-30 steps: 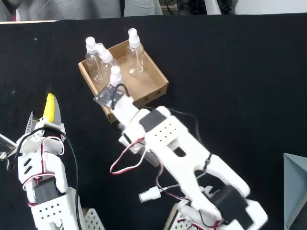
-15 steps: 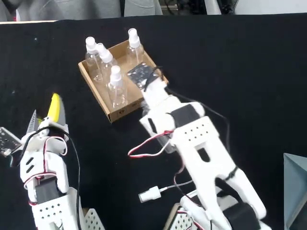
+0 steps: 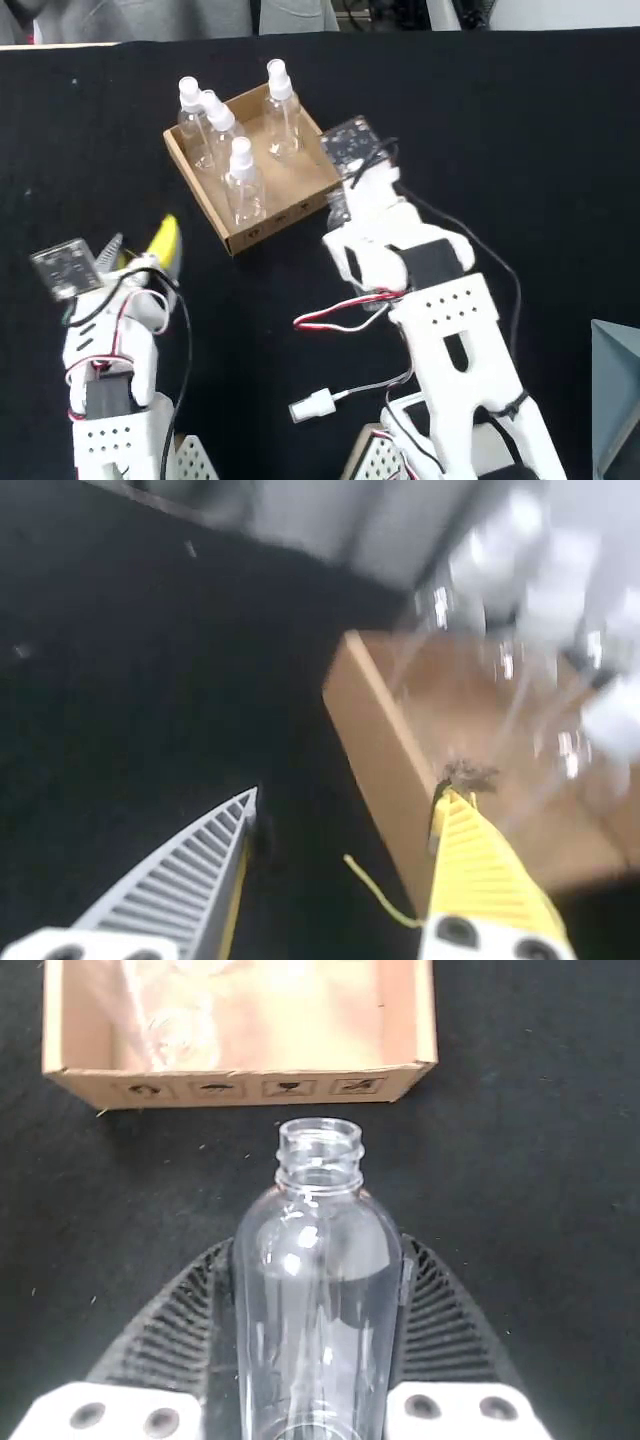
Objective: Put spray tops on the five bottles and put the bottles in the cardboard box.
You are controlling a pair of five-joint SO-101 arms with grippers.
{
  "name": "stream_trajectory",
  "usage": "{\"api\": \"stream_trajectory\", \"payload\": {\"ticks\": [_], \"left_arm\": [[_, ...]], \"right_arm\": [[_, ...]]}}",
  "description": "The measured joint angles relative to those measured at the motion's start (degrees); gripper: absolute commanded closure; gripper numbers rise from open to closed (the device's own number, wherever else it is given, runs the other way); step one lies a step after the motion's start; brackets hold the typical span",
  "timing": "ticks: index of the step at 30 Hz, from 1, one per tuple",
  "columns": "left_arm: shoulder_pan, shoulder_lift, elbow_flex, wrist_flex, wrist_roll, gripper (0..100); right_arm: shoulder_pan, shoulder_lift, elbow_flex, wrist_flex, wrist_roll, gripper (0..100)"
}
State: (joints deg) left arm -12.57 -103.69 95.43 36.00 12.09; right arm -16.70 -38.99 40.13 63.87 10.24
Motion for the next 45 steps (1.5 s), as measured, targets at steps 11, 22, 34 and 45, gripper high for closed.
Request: {"api": "stream_trajectory", "payload": {"ticks": [11, 22, 34, 45], "left_arm": [[16.26, 0.0, -7.03, 16.09, -8.97, 74], [29.63, 0.0, -7.65, 24.62, -14.51, 74], [42.37, 0.0, -7.65, 29.45, -14.59, 74], [52.04, -0.09, -7.65, 30.77, -11.87, 74]], "right_arm": [[7.12, 0.0, 0.0, -2.64, -5.36, 90.6], [10.81, 0.0, 2.46, -7.12, -8.53, 90.6], [10.99, 0.0, 2.46, -8.0, -9.76, 90.5], [11.34, 0.0, 3.87, -10.11, -10.46, 90.4]]}}
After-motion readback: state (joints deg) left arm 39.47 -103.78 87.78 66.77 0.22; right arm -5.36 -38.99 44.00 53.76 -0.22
